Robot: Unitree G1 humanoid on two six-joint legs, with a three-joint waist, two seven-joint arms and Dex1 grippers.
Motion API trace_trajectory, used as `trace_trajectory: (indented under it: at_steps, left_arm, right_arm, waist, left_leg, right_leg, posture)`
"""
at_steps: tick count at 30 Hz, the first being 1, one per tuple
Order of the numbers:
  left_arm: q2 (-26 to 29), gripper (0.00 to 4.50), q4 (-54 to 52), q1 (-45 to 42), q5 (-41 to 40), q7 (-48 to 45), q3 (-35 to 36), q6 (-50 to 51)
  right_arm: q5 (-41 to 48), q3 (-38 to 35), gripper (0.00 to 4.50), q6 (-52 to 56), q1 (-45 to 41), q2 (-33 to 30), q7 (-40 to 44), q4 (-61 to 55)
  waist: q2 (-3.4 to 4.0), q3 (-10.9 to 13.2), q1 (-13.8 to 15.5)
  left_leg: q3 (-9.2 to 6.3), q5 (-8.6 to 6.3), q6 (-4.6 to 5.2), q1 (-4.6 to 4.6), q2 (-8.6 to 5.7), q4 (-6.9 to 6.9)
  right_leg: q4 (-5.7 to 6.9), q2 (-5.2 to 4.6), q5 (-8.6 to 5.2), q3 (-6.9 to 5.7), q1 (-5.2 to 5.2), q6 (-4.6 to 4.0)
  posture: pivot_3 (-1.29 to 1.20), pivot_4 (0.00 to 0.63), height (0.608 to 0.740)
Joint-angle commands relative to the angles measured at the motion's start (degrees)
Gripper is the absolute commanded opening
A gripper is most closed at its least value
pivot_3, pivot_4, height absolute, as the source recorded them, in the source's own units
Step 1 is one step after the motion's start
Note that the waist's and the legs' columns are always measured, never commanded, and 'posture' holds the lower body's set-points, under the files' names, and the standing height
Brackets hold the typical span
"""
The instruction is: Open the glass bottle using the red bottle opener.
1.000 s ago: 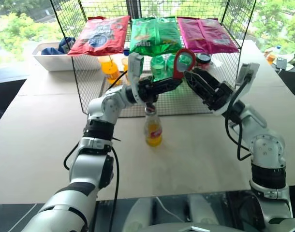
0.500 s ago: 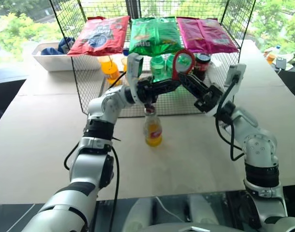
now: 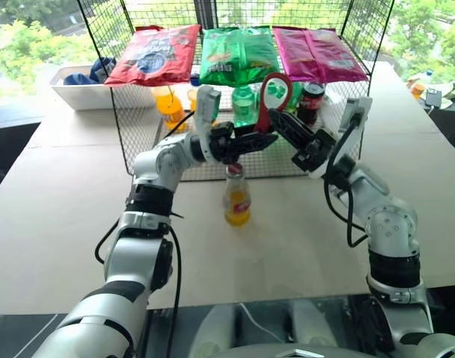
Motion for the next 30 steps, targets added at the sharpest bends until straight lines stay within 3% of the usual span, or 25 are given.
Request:
trace_trajectory:
  at_steps: [1, 21, 30]
  left_arm:
    - [0.3, 2.69, 0.7, -0.6, 1.1, -0.8, 0.2, -1.8]
    - [1.6, 2.69, 2.3, -2.7, -1.5, -2.8, 5.0, 1.4]
    - [0.8, 2.69, 4.1, -4.6, -3.6, -0.9, 7.8, 4.8]
  right_arm:
    - [0.2, -0.6, 0.00, -0.5, -1.1, 0.2, 0.3, -1.1]
    - [-1.1, -3.7, 0.00, -1.4, -2.5, -1.4, 0.9, 1.8]
    - [2.6, -3.1, 0.00, 3.4, -0.7, -4.1, 7.1, 2.3]
  waist:
    - [0.00, 0.0, 0.0]
    - [0.00, 0.0, -0.1]
    - [-0.01, 0.0, 0.0]
  left_leg:
    - [0.00, 0.00, 0.00, 0.00, 0.00, 0.00]
    - [0.01, 0.00, 0.00, -0.01, -0.01, 0.00]
    - [0.00, 0.00, 0.00, -0.02, -0.01, 0.00]
  right_leg:
    - [0.03, 0.00, 0.00, 0.00, 0.00, 0.00]
    - [0.16, -0.01, 0.00, -0.01, -0.03, 0.00]
    - [0.16, -0.02, 0.00, -0.03, -0.03, 0.00]
  posture:
    - [0.00, 0.150, 0.740]
    - [0.00, 0.150, 0.740]
    - [0.00, 0.150, 0.740]
